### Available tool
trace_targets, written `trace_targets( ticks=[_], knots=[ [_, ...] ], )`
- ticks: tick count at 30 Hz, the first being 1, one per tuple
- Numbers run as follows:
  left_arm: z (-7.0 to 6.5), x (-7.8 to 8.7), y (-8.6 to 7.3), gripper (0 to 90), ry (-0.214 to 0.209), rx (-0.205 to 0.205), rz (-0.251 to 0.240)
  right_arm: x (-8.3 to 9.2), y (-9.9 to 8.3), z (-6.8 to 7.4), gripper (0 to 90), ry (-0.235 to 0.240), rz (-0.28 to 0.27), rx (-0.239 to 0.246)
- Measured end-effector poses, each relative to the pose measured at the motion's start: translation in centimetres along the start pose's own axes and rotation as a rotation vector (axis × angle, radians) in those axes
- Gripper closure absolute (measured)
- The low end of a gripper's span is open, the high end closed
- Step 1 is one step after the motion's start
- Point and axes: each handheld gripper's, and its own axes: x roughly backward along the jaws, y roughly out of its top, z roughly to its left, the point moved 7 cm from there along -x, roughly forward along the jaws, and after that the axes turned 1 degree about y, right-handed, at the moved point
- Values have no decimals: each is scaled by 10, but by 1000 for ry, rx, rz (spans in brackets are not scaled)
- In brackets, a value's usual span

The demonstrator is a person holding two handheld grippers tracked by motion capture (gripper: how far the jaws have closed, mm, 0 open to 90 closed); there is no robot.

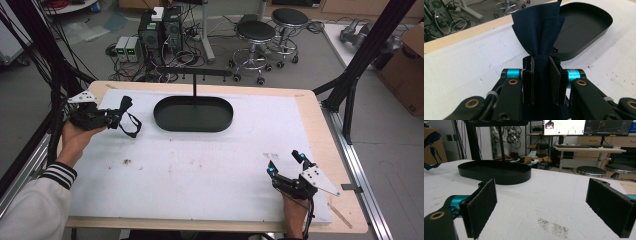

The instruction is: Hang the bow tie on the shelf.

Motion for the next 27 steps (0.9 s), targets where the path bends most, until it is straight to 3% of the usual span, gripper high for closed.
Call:
trace_targets(
  ticks=[5, 10, 27],
  knots=[
    [-1, 3, 5, 750, -6, 18, -39, 0, 0, 0, 90, 0, 0, 0],
    [-6, 4, 18, 750, -15, 4, -79, 0, 0, 0, 90, 1, -1, 2],
    [-34, -11, 53, 750, -51, -45, -119, 0, 0, 0, 90, 3, 2, -8]
  ],
)
